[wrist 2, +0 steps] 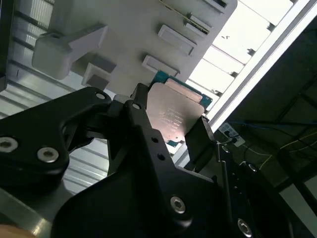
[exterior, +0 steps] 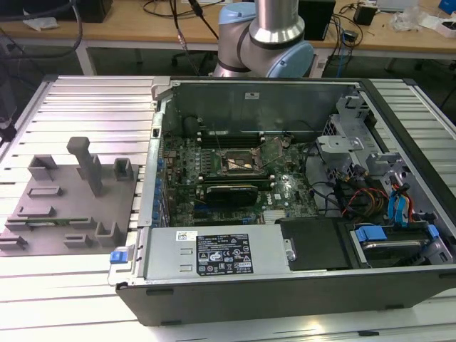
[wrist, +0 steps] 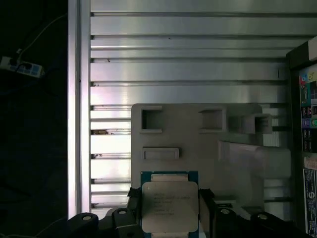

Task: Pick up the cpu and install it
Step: 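Pick up the cpu and move it towards the insertion slot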

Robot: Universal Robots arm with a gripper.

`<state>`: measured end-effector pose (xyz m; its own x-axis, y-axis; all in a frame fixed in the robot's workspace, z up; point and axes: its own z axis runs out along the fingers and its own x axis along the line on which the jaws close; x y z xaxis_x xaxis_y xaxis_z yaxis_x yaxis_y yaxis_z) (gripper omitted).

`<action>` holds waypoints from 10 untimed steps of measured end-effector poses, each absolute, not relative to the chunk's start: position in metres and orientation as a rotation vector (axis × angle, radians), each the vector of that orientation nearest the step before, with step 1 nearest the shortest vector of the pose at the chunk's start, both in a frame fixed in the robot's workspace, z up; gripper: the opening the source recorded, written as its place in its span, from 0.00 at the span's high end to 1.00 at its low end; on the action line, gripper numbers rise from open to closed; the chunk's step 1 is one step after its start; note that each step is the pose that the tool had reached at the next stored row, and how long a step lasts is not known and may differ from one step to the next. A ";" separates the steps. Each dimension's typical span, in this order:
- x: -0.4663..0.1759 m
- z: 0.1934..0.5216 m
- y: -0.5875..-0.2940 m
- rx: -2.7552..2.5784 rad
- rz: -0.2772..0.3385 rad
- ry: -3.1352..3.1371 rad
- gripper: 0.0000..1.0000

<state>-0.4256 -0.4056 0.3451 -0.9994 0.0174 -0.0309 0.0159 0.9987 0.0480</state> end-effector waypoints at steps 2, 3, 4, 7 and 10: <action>-0.426 0.359 -0.405 0.026 0.074 3.109 0.45; -0.426 0.360 -0.405 0.026 0.074 3.109 0.45; -0.426 0.362 -0.405 0.026 0.074 3.109 0.45; -0.426 0.370 -0.404 0.026 0.074 3.109 0.45; -0.426 0.375 -0.404 0.026 0.074 3.109 0.45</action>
<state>-0.4256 -0.4038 0.3746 -0.9994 0.0174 -0.0311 0.0159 0.9987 0.0480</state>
